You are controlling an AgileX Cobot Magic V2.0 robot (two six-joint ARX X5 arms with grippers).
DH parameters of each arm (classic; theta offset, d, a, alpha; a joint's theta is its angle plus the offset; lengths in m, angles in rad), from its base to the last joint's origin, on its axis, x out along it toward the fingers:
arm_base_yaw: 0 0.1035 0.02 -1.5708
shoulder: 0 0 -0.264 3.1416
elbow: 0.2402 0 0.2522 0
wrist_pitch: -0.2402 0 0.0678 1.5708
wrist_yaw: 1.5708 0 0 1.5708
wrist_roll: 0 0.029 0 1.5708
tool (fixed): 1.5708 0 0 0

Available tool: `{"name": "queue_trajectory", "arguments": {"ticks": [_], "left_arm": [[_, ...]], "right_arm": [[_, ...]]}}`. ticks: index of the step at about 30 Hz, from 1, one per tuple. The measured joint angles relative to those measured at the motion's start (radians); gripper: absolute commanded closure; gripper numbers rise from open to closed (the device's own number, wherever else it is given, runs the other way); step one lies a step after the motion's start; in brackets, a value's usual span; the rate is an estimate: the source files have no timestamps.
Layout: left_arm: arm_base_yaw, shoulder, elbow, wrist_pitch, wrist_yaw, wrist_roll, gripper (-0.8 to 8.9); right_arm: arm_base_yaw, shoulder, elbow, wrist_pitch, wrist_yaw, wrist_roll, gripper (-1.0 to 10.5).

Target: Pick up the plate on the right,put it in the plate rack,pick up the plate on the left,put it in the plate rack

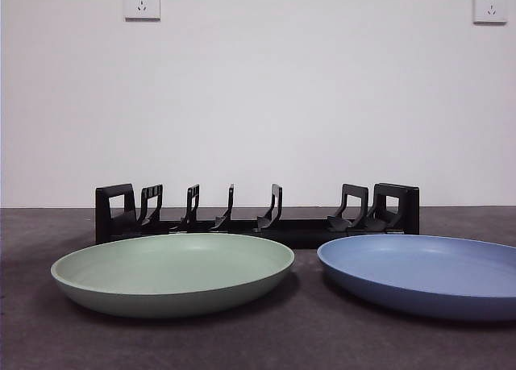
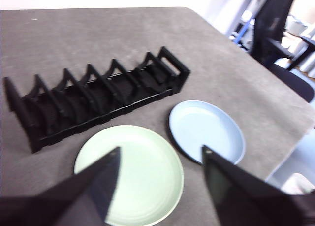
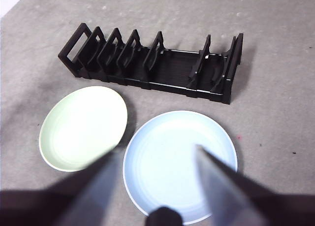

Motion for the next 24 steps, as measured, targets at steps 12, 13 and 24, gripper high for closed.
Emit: {"name": "queue_trajectory", "arguments": {"ticks": [12,13,24], "left_arm": [[-0.155,0.062,0.045,0.001,0.017,0.113,1.53],[-0.163,0.064,0.046,0.000,0.017,0.118,1.53],[-0.242,0.098,0.052,0.000,0.017,0.138,1.53]], "right_arm": [[0.000,0.104,0.000,-0.048,0.054,0.009,3.8],[0.000,0.125,0.000,-0.047,0.057,0.010,3.8],[0.000,0.462,0.000,-0.043,0.101,0.010,3.8]]}}
